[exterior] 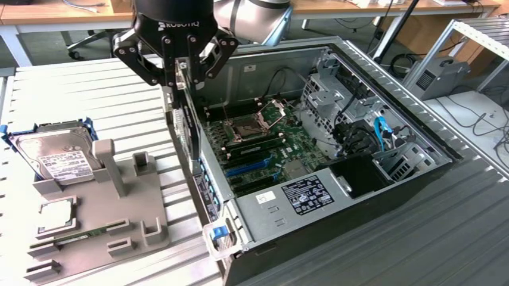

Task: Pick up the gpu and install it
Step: 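Pick up the gpu and move the gpu toward the slot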

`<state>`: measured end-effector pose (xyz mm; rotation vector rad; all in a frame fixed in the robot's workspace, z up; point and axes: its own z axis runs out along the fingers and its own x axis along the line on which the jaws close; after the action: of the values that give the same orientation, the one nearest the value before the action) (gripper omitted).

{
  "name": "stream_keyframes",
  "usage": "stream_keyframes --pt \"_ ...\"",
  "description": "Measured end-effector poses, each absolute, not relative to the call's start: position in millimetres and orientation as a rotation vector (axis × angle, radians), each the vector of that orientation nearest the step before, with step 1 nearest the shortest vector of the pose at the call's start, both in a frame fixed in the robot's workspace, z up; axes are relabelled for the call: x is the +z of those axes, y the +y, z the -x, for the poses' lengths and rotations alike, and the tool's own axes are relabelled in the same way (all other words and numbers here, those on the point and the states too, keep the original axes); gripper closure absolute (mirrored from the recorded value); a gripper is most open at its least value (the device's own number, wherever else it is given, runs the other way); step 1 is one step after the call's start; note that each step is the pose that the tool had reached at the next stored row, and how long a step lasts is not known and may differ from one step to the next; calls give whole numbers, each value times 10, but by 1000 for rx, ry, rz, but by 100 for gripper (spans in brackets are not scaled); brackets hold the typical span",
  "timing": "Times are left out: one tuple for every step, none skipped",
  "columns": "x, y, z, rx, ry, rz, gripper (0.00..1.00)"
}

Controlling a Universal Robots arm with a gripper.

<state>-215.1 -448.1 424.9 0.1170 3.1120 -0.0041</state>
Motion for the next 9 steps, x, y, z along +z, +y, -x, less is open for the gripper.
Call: stream_keyframes --pt "4249 -4481 2148 -4 3112 -117 74" --pt "4249 -4481 2146 -4 3112 -117 74" --pt "4249 -4481 2143 -4 3112 -117 74" --pt "4250 -4481 2141 -5 3112 -117 74" --pt "4249 -4481 2139 -5 3112 -117 74" --pt "4249 -4481 2136 -5 3112 -117 74" --pt "4249 -4481 2134 -5 3112 -117 74" --pt "4248 -4481 2128 -5 3112 -117 74" --pt "4249 -4481 2121 -5 3112 -117 74"
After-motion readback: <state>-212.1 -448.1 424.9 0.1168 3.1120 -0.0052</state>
